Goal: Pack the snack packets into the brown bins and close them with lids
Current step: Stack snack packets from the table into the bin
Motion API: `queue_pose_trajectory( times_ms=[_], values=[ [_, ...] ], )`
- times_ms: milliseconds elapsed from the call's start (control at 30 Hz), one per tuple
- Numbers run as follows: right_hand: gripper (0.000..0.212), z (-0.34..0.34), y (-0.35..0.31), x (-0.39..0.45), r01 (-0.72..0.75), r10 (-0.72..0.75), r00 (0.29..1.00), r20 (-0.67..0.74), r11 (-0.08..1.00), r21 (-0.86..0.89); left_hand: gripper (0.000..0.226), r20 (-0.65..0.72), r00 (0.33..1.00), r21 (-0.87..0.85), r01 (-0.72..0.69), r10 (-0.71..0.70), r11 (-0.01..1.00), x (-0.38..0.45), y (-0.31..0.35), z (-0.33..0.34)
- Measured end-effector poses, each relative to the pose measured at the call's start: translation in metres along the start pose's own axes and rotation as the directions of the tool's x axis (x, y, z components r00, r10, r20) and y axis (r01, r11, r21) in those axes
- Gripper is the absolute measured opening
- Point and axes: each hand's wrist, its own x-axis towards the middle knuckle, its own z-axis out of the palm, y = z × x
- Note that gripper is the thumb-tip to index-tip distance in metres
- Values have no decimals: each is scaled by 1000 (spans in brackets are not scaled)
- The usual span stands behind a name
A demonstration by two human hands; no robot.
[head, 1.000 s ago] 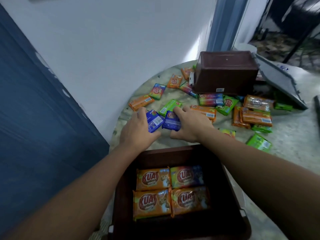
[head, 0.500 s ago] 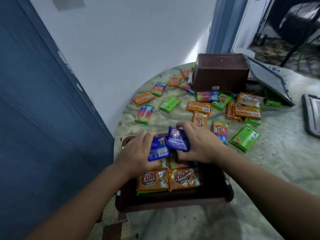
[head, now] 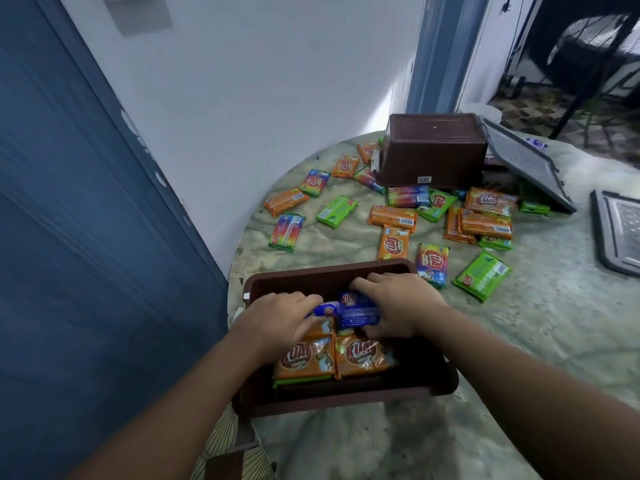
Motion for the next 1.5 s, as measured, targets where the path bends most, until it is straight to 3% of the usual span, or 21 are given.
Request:
queue_pose_trajectory(
  times_ms=[167, 300, 467, 733, 967, 1200, 1500],
  values=[
    [86, 1, 1, 1, 5, -5, 1000, -10, 1000, -16, 43, 30, 984, -221, 181, -178, 958, -2, -2, -6],
    [85, 3, 1, 2, 14, -14, 1000, -4, 1000, -28, 49, 90, 964, -223, 263, -249, 939, 2, -1, -9],
    [81, 4, 0, 4, 34, -33, 999, 14, 998, -60, 52, 183, 965, -45, 197, -186, 979, 8, -2, -6],
    [79, 3, -1, 2, 36, -35, 999, 16, 998, -55, 58, 95, 995, 37, 39, -42, 999, 4, -7, 2],
    [76, 4, -1, 0, 16, -15, 999, 29, 1000, -10, 51, 191, 980, 92, 45, -62, 995, 7, -6, 2],
    [42, 0, 3, -1, -48, 48, 999, -2, 990, 130, 55, 178, 981, 69, 69, -80, 995, 8, -5, 1],
    [44, 2, 5, 7, -11, 7, 999, 43, 997, 77, 55, 171, 982, 49, 77, -85, 996, 8, -5, 0]
  ],
)
